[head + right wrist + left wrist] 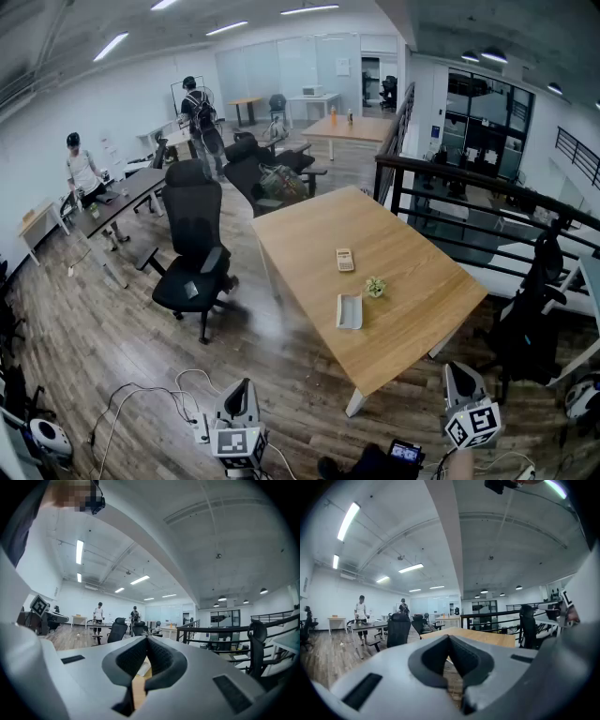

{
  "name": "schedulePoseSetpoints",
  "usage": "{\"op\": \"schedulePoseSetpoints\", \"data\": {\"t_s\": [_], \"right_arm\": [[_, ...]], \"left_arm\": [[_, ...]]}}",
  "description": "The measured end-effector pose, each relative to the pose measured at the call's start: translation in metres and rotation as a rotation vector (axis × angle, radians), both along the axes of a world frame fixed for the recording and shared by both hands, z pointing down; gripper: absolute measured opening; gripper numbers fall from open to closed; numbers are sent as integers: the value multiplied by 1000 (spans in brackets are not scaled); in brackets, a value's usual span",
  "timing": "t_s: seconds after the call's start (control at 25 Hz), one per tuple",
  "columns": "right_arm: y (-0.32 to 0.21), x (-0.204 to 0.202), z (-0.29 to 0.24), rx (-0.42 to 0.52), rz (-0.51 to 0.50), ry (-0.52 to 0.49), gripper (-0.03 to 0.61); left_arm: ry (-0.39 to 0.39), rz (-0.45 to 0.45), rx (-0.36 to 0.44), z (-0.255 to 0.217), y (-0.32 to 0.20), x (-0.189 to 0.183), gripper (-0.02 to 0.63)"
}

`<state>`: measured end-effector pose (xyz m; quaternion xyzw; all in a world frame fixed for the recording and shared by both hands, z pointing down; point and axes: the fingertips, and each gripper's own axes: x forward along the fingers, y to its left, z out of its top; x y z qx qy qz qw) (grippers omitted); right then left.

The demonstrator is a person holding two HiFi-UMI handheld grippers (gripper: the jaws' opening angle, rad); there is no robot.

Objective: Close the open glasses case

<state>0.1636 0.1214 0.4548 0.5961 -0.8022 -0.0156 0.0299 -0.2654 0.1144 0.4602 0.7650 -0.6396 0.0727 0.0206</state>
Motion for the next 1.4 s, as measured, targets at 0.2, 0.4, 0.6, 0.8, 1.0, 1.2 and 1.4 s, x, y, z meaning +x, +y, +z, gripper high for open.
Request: {"op": "schedulePoseSetpoints", "data": {"t_s": [0.2,0.4,0.6,0.8,1.0,1.2,1.4], "right_arm": [[-4,-3,-2,6,5,0,14],[-8,-8,-6,11,-7,8,14],[-6,-9,-6,22,-19,-26,14],[-5,-7,-7,4,-16,-22,14],[5,-1,-2,-24,-19,-1,14],[-8,6,1,-65,-31,25,14],[-54,11,5,-73,-53,2,14]], "left_arm": [[6,14,-22,14,-5,-1,0],[-3,19,-29,14,-9,0,2],[-6,27,-41,19,-6,5,0],[11,51,-38,22,-7,11,0],[42,55,-21,24,-11,19,2],[44,57,-67,40,-21,36,1],[43,13,-53,41,-49,40,2]]}}
